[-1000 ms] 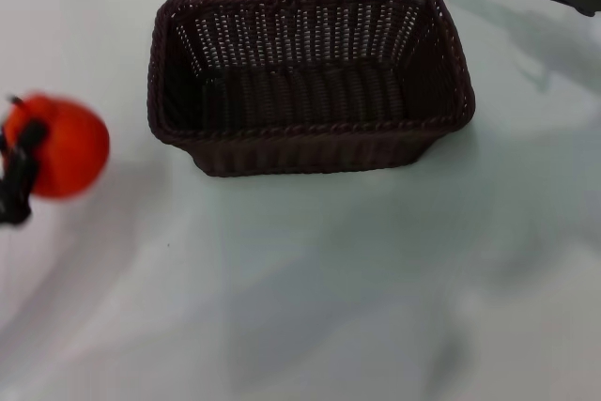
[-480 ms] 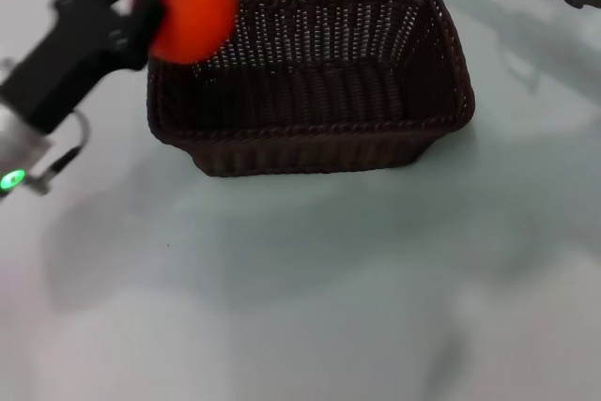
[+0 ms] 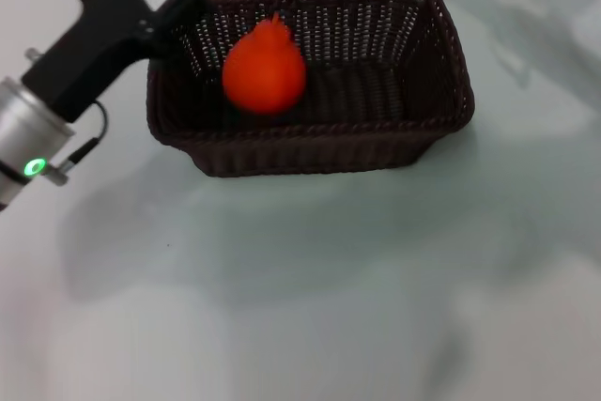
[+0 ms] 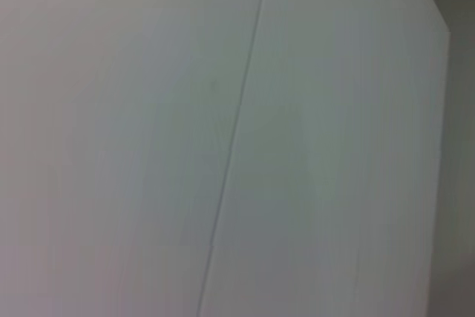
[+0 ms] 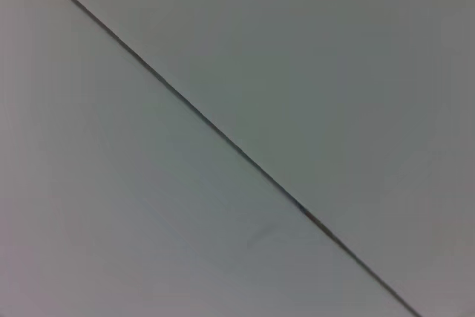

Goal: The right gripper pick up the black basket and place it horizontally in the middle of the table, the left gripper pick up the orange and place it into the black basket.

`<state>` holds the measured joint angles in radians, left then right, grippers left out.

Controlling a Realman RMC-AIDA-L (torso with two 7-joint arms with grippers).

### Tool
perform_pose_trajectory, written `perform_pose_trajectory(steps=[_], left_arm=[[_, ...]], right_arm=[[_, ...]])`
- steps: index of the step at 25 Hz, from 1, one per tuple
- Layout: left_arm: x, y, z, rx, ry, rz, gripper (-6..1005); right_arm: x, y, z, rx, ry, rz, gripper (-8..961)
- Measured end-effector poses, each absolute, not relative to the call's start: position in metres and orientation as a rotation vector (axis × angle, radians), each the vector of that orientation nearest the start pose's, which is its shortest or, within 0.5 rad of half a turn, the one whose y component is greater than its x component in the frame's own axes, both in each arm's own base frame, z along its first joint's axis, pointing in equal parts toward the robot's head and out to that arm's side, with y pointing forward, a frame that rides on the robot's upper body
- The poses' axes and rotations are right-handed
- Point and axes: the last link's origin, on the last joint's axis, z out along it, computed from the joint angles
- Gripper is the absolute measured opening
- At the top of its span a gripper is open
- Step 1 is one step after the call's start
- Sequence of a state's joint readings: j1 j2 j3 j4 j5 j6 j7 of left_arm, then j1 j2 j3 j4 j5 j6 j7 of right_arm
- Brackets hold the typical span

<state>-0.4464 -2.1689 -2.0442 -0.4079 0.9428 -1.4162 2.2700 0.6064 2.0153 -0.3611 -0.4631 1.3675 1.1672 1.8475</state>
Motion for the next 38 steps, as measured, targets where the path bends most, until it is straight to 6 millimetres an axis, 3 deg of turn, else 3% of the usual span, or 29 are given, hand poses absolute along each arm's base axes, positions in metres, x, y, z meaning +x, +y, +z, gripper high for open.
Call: perform_pose_trajectory(steps=[5, 8, 14, 19, 38], left_arm=[[-0.247, 0.312, -0.001, -1.887, -0.411, -1.371, 692], [-0.271, 0.289, 0.015, -1.668, -0.393, -1.383, 818], [-0.312, 0.236, 0.040, -1.339, -0.353, -1.301, 878], [-0.329, 0.207, 0.046, -1.223, -0.372, -1.255, 878], [-0.330, 0.202, 0.044, -1.206, -0.385, -1.259, 877]], right_arm=[[0.292, 0.401, 0.063, -1.141, -1.655, -0.812, 683], [0.289, 0.401, 0.067, -1.007, -1.583, -0.924, 682], [0.302, 0.395, 0.078, -0.767, -1.373, -1.297, 682], [0.300, 0.396, 0.077, -0.702, -1.368, -1.400, 682], [0.297, 0.395, 0.065, -0.717, -1.380, -1.384, 683]])
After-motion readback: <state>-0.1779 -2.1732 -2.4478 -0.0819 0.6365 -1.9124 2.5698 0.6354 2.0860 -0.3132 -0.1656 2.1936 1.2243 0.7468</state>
